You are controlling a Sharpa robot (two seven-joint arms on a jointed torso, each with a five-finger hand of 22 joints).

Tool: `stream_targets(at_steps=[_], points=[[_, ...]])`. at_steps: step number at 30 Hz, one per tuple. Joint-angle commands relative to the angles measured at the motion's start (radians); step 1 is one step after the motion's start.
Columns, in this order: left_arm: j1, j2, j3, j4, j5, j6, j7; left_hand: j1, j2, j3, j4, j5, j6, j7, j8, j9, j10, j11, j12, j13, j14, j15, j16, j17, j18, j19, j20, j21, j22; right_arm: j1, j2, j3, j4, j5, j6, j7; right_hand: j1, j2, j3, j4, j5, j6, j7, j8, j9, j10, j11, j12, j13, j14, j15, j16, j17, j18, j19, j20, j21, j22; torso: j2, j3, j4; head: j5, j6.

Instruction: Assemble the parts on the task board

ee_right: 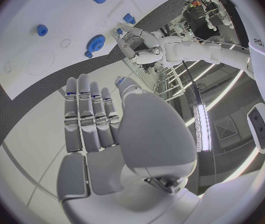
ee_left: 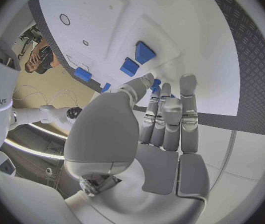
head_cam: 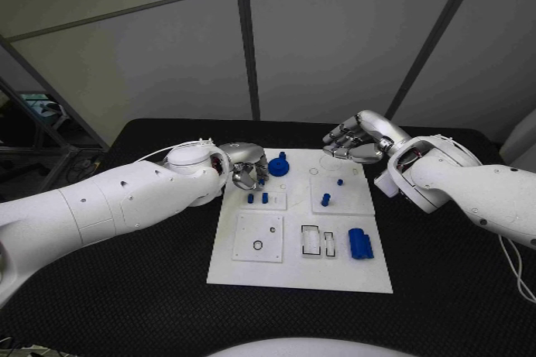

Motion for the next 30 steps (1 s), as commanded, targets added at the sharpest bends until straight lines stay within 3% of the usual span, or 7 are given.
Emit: stream_targets(at_steps=[1, 9, 13, 17, 24, 27, 30], points=[[0.001, -0.001, 0.0, 0.002, 0.004, -0.005, -0.005, -0.008, -0.001, -0.006, -0.002, 0.001, -0.011, 0.0, -0.006, -0.001, -0.004, 0.0, -0.006, 0.001, -0.008, 0.001, -0.004, -0.003, -0.046, -0.001, 0.007, -0.006, 0.022, 0.002, -0.001, 0.001, 0.002, 0.002, 0.0, 0.007, 0.007, 0.002, 0.005, -0.002, 0.004, 0.005, 0.0, 0.0, 0.0, -0.007, 0.0, -0.005, -0.001, -0.012, 0.003, -0.009, -0.003, 0.011, 0.0, 0.008, -0.009, -0.003, 0.0, -0.0005, 0.0003, 0.0, 0.0], [0.0, -0.013, 0.001, 0.011, 0.004, -0.019, -0.009, -0.021, -0.02, -0.05, 0.004, 0.003, -0.087, -0.016, -0.015, -0.001, -0.038, 0.011, -0.027, 0.002, -0.019, 0.01, -0.009, -0.026, -0.043, -0.008, 0.015, -0.035, 0.014, 0.002, -0.005, 0.001, 0.0, -0.026, 0.019, -0.024, 0.021, -0.009, 0.011, -0.016, -0.014, 0.006, -0.001, -0.002, 0.0, -0.018, 0.003, -0.012, -0.002, -0.034, 0.01, -0.01, -0.024, 0.011, -0.006, 0.013, -0.029, -0.015, 0.0, -0.0002, 0.0006, 0.001, 0.0], [-0.001, -0.029, 0.003, 0.02, 0.004, -0.045, -0.01, -0.008, -0.011, -0.163, 0.014, 0.006, -0.123, -0.015, -0.011, 0.001, -0.112, 0.026, -0.042, 0.002, -0.06, 0.026, -0.05, -0.132, -0.042, -0.014, 0.027, -0.06, 0.002, 0.002, -0.009, 0.001, -0.003, -0.102, 0.044, -0.06, 0.045, -0.018, 0.009, -0.045, -0.134, 0.017, -0.013, 0.001, 0.002, -0.008, -0.009, -0.01, 0.0, 0.03, -0.01, 0.023, -0.021, 0.015, 0.044, -0.003, -0.012, -0.009, -0.001, -0.0008, 0.0004, -0.001, 0.0], [-0.008, -0.048, 0.024, 0.031, 0.019, -0.082, 0.004, 0.02, 0.009, -0.241, 0.031, 0.008, -0.129, -0.015, -0.01, 0.002, -0.137, 0.031, -0.028, 0.003, -0.086, 0.027, -0.079, -0.205, -0.041, -0.014, 0.032, -0.077, -0.007, 0.002, -0.014, 0.001, -0.004, -0.196, 0.067, -0.097, 0.056, -0.017, 0.0, -0.065, -0.198, 0.026, -0.026, 0.001, 0.001, -0.004, -0.019, -0.017, -0.001, 0.098, -0.03, 0.061, 0.0, 0.014, 0.1, -0.026, 0.019, 0.004, -0.001, -0.0007, -0.0003, -0.001, 0.004], [-0.016, -0.1, 0.055, 0.058, 0.079, -0.11, 0.024, 0.044, 0.021, -0.283, 0.053, 0.009, -0.126, -0.015, -0.007, 0.003, -0.154, 0.033, -0.011, 0.003, -0.132, 0.028, -0.134, -0.329, -0.04, -0.018, 0.034, -0.098, -0.021, 0.001, -0.023, 0.0, -0.003, -0.369, 0.116, -0.162, 0.061, -0.007, -0.009, -0.088, -0.176, 0.05, -0.037, -0.004, 0.001, 0.025, -0.039, -0.038, -0.001, 0.234, -0.06, 0.162, 0.072, 0.012, 0.212, -0.081, 0.117, 0.057, -0.002, -0.0008, 0.0009, -0.006, 0.005], [-0.017, -0.132, 0.065, 0.075, 0.146, -0.114, 0.034, 0.055, 0.034, -0.285, 0.063, 0.009, -0.097, -0.008, 0.005, 0.006, -0.14, 0.028, 0.009, 0.005, -0.146, 0.025, -0.154, -0.363, -0.039, -0.02, 0.033, -0.11, -0.029, 0.001, -0.024, 0.0, -0.003, -0.437, 0.133, -0.181, 0.068, 0.012, 0.024, -0.091, -0.228, 0.066, -0.046, -0.011, -0.001, 0.052, -0.045, -0.064, -0.001, 0.231, -0.076, 0.362, 0.181, 0.009, 0.258, -0.107, 0.206, 0.114, -0.001, -0.0005, 0.0011, -0.011, 0.008], [-0.018, -0.166, 0.071, 0.085, 0.289, -0.131, 0.067, 0.074, 0.053, -0.259, 0.063, 0.008, -0.047, 0.012, 0.028, 0.01, -0.1, 0.017, 0.038, 0.007, -0.165, 0.014, -0.181, -0.384, -0.039, -0.03, 0.026, -0.129, -0.041, 0.001, -0.023, 0.0, -0.004, -0.492, 0.146, -0.196, 0.065, -0.008, 0.062, -0.086, -0.229, 0.074, -0.048, -0.013, -0.001, 0.07, -0.054, -0.084, 0.0, 0.25, -0.081, 0.67, 0.398, 0.009, 0.268, -0.114, 0.283, 0.167, -0.001, -0.0003, 0.0004, -0.026, 0.011]])
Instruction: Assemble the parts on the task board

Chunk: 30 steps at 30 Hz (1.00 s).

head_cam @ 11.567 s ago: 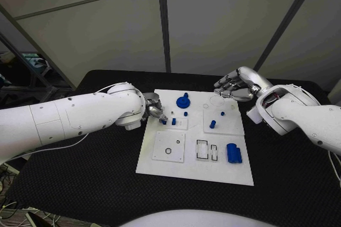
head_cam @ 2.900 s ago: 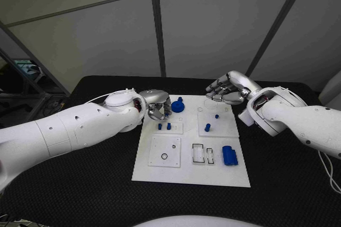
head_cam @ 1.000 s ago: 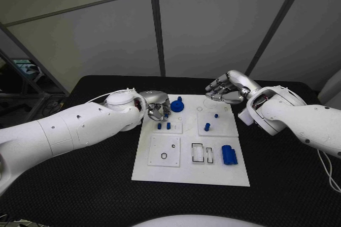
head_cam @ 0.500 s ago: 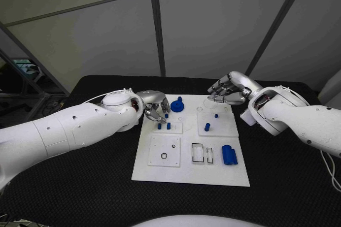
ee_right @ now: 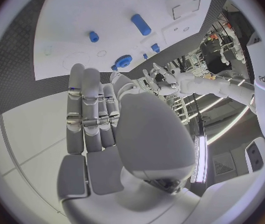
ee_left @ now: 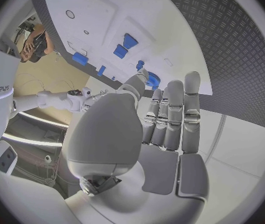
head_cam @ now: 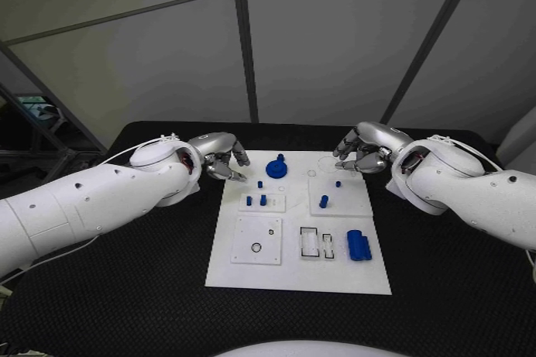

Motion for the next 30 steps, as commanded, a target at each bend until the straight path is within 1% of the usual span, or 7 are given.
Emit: stream_targets(at_steps=[1, 5, 7, 13, 18, 23, 30], points=[[0.0, -0.034, 0.005, 0.012, 0.265, -0.051, 0.07, 0.024, 0.016, 0.039, -0.002, 0.004, 0.047, 0.02, 0.021, 0.003, 0.043, -0.008, 0.026, 0.001, -0.031, -0.01, -0.035, -0.024, -0.002, -0.021, -0.009, -0.022, -0.013, 0.001, 0.002, 0.0, 0.0, -0.167, 0.056, -0.057, -0.007, -0.013, 0.037, 0.003, 0.005, 0.009, 0.0, -0.005, -0.001, 0.015, -0.004, -0.018, 0.0, 0.056, -0.009, 0.257, 0.189, 0.009, -0.001, -0.002, 0.063, 0.046, 0.001, 0.0009, -0.0004, -0.022, 0.004], [0.0, -0.085, 0.007, 0.029, 0.512, -0.064, 0.134, 0.051, 0.017, 0.115, -0.019, 0.005, 0.071, 0.024, 0.026, -0.002, 0.095, -0.013, 0.047, -0.002, -0.087, -0.013, -0.11, -0.067, -0.004, -0.073, -0.016, -0.064, -0.031, -0.011, 0.002, 0.0, 0.0, -0.223, 0.073, -0.074, -0.021, -0.037, 0.098, 0.007, 0.028, 0.014, -0.002, -0.005, -0.001, 0.028, -0.005, -0.037, 0.001, 0.059, -0.01, 0.493, 0.372, -0.01, 0.008, -0.003, 0.256, 0.242, 0.001, 0.0008, -0.0019, -0.048, 0.006], [0.0, -0.105, 0.007, 0.038, 0.597, -0.07, 0.155, 0.048, 0.01, 0.137, -0.023, 0.004, 0.074, 0.023, 0.026, -0.004, 0.115, -0.017, 0.056, -0.001, -0.087, -0.015, -0.126, -0.077, -0.004, -0.08, -0.017, -0.071, -0.034, -0.019, 0.003, 0.0, 0.0, -0.243, 0.079, -0.08, -0.026, -0.047, 0.117, 0.005, 0.029, 0.015, -0.005, -0.004, 0.0, 0.028, -0.005, -0.038, 0.0, 0.06, -0.012, 0.552, 0.419, -0.02, 0.009, 0.001, 0.325, 0.319, 0.001, -0.0007, -0.0002, -0.057, 0.007], [0.0, -0.157, 0.007, 0.073, 0.885, -0.088, 0.229, 0.026, -0.005, 0.175, -0.027, 0.003, 0.079, 0.026, 0.023, -0.006, 0.13, -0.019, 0.067, -0.002, -0.087, -0.014, -0.155, -0.099, -0.004, -0.089, -0.017, -0.086, -0.041, -0.047, 0.009, 0.0, -0.002, -0.287, 0.084, -0.094, -0.043, -0.063, 0.142, 0.002, 0.028, 0.001, -0.005, -0.009, -0.002, 0.009, 0.0, -0.04, -0.001, 0.059, -0.008, 0.619, 0.47, -0.026, 0.002, 0.006, 0.404, 0.404, 0.001, 0.0006, 0.0022, -0.082, 0.007], [0.0, -0.172, 0.007, 0.093, 1.118, -0.057, 0.283, 0.022, -0.003, 0.189, -0.029, 0.005, 0.078, 0.029, 0.02, -0.007, 0.126, -0.017, 0.068, -0.003, -0.089, -0.012, -0.164, -0.106, -0.005, -0.092, -0.017, -0.091, -0.044, -0.06, 0.017, 0.0, -0.007, -0.3, 0.075, -0.097, -0.054, -0.07, 0.15, -0.001, 0.02, -0.011, 0.0, -0.008, -0.002, -0.024, 0.008, -0.037, -0.001, 0.06, -0.004, 0.665, 0.507, -0.031, 0.003, 0.015, 0.449, 0.451, 0.002, -0.0019, -0.0032, -0.08, 0.006], [0.0, -0.175, 0.007, 0.103, 1.213, -0.037, 0.313, 0.018, -0.001, 0.195, -0.03, 0.006, 0.076, 0.03, 0.019, -0.007, 0.123, -0.016, 0.069, -0.003, -0.09, -0.011, -0.168, -0.109, -0.005, -0.093, -0.016, -0.093, -0.046, -0.068, 0.026, 0.0, -0.008, -0.304, 0.079, -0.094, -0.057, -0.069, 0.158, -0.006, 0.02, -0.013, 0.001, -0.006, -0.002, -0.027, 0.009, -0.034, -0.001, 0.062, -0.003, 0.697, 0.533, -0.035, 0.006, 0.019, 0.483, 0.489, 0.002, -0.0012, -0.0021, -0.082, 0.005], [0.0, -0.181, 0.007, 0.117, 1.251, -0.017, 0.328, 0.021, 0.003, 0.202, -0.035, 0.006, 0.075, 0.032, 0.018, -0.007, 0.121, -0.015, 0.069, -0.003, -0.09, -0.011, -0.171, -0.112, -0.005, -0.093, -0.016, -0.094, -0.046, -0.079, 0.035, 0.0, -0.009, -0.305, 0.079, -0.088, -0.055, -0.069, 0.166, -0.012, 0.02, -0.015, 0.004, -0.006, -0.001, -0.029, 0.01, -0.034, -0.001, 0.061, -0.002, 0.709, 0.541, -0.035, 0.003, 0.021, 0.496, 0.502, 0.002, -0.0016, 0.0006, -0.086, 0.004]])
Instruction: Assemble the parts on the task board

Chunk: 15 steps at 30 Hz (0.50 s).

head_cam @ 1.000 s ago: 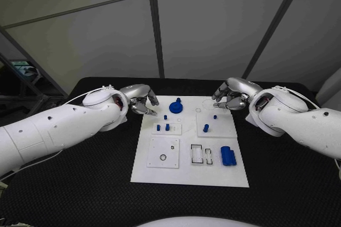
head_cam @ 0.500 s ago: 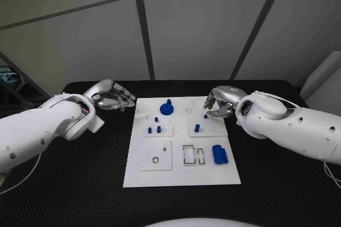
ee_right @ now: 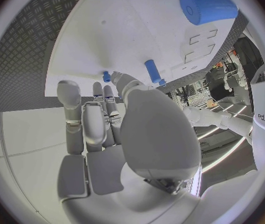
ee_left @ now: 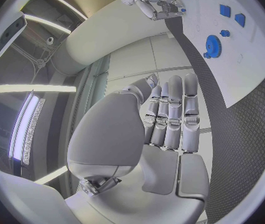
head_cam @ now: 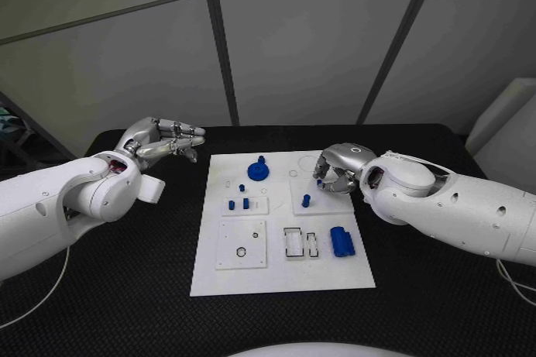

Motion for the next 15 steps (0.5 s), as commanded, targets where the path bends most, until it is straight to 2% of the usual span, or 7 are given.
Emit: stream_targets(at_steps=[1, 7, 15], points=[[0.001, -0.003, 0.001, 0.007, 0.092, 0.029, 0.051, -0.006, 0.008, 0.006, -0.001, 0.006, 0.001, 0.003, -0.004, -0.002, -0.003, 0.007, 0.004, -0.001, -0.006, 0.003, -0.008, -0.002, -0.004, -0.007, -0.002, -0.006, -0.002, 0.0, 0.004, 0.0, -0.002, -0.02, 0.008, 0.001, -0.004, -0.004, 0.009, 0.0, -0.005, -0.007, 0.001, 0.0, 0.0, -0.004, 0.002, 0.004, 0.001, 0.059, 0.004, 0.008, 0.004, -0.019, -0.001, 0.009, 0.007, 0.006, 0.0, -0.0005, 0.0033, -0.003, -0.002], [0.001, -0.006, 0.001, 0.016, 0.097, 0.035, 0.051, -0.005, 0.008, 0.008, -0.002, 0.006, 0.0, 0.003, -0.005, -0.001, -0.005, 0.007, 0.004, -0.001, -0.007, 0.003, -0.009, -0.003, -0.004, -0.007, -0.002, -0.006, -0.002, -0.003, 0.012, 0.0, -0.014, -0.02, 0.019, 0.0, 0.004, 0.002, 0.024, -0.011, -0.005, -0.005, 0.001, 0.002, 0.001, -0.001, 0.002, 0.006, 0.001, 0.058, 0.004, 0.021, 0.012, -0.021, -0.002, 0.01, 0.028, 0.029, 0.0, 0.0, 0.002, -0.003, -0.004], [0.001, -0.007, 0.001, 0.012, 0.099, 0.041, 0.043, -0.002, 0.012, 0.015, -0.007, 0.006, 0.0, 0.005, -0.005, -0.001, -0.008, 0.008, 0.005, -0.001, -0.008, 0.003, -0.012, -0.005, -0.004, -0.008, -0.003, -0.006, -0.001, -0.007, 0.017, 0.0, -0.016, -0.021, 0.033, -0.007, 0.026, 0.018, 0.064, -0.044, -0.017, 0.029, -0.002, 0.015, 0.007, 0.042, -0.007, 0.021, 0.007, 0.06, -0.003, 0.053, 0.037, -0.029, 0.013, 0.006, 0.087, 0.098, 0.0, 0.0014, -0.0002, -0.007, -0.008]])
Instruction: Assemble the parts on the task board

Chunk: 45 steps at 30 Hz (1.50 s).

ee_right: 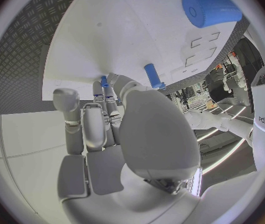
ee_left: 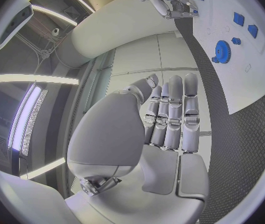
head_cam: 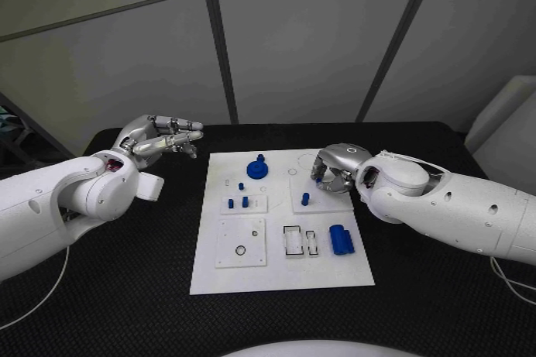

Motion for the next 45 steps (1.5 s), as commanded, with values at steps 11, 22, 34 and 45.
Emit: stream_targets(at_steps=[11, 22, 34, 45], points=[[0.001, 0.0, 0.001, -0.01, 0.02, 0.012, -0.003, 0.006, 0.018, 0.025, -0.015, 0.006, -0.003, 0.01, -0.008, -0.002, -0.013, 0.008, 0.007, -0.001, -0.007, 0.001, -0.012, -0.008, -0.004, -0.01, -0.004, -0.004, 0.006, -0.001, 0.004, 0.0, -0.001, -0.023, 0.055, -0.027, 0.017, 0.009, 0.037, -0.033, 0.002, 0.024, -0.001, 0.007, 0.003, 0.022, -0.005, 0.005, 0.002, 0.058, -0.005, 0.017, 0.007, -0.02, 0.012, -0.004, 0.049, 0.057, 0.0, 0.0009, -0.0005, -0.007, -0.003], [0.001, 0.0, 0.001, -0.011, 0.019, 0.012, -0.015, 0.008, 0.018, 0.041, -0.029, 0.006, -0.009, 0.015, -0.012, -0.002, -0.021, 0.012, 0.008, -0.002, -0.008, 0.002, -0.02, -0.015, -0.006, -0.014, -0.005, 0.001, 0.017, -0.001, 0.006, 0.0, 0.005, -0.06, 0.027, -0.057, 0.027, 0.03, 0.079, -0.076, -0.004, 0.039, 0.003, 0.008, 0.007, 0.038, -0.004, 0.0, 0.005, 0.057, -0.006, 0.032, 0.015, -0.024, 0.014, -0.006, 0.086, 0.097, -0.001, 0.001, -0.0016, -0.007, -0.004], [0.001, -0.001, 0.001, -0.009, 0.019, 0.016, -0.02, 0.006, 0.018, 0.051, -0.037, 0.007, -0.013, 0.02, -0.015, -0.002, -0.03, 0.016, 0.007, -0.003, -0.009, 0.004, -0.026, -0.02, -0.007, -0.019, -0.005, 0.005, 0.025, -0.001, -0.011, 0.0, 0.04, -0.07, -0.057, -0.051, 0.01, 0.043, 0.095, -0.09, -0.011, 0.052, 0.002, 0.011, 0.011, 0.049, -0.006, -0.002, 0.008, 0.057, -0.006, 0.042, 0.019, -0.027, 0.014, -0.005, 0.107, 0.121, -0.001, 0.0003, -0.0011, -0.009, -0.001], [0.001, -0.001, 0.001, -0.012, 0.019, 0.024, -0.027, 0.003, 0.018, 0.057, -0.041, 0.008, -0.016, 0.022, -0.017, -0.002, -0.037, 0.019, 0.006, -0.003, -0.005, 0.006, -0.027, -0.022, -0.006, -0.018, -0.005, 0.009, 0.031, -0.001, -0.037, 0.001, 0.084, -0.062, -0.109, -0.047, -0.011, 0.041, 0.093, -0.09, -0.006, 0.057, 0.0, 0.012, 0.013, 0.052, -0.008, -0.005, 0.009, 0.057, -0.007, 0.046, 0.021, -0.028, 0.013, -0.004, 0.114, 0.13, 0.0, 0.0008, -0.0022, -0.01, 0.002]])
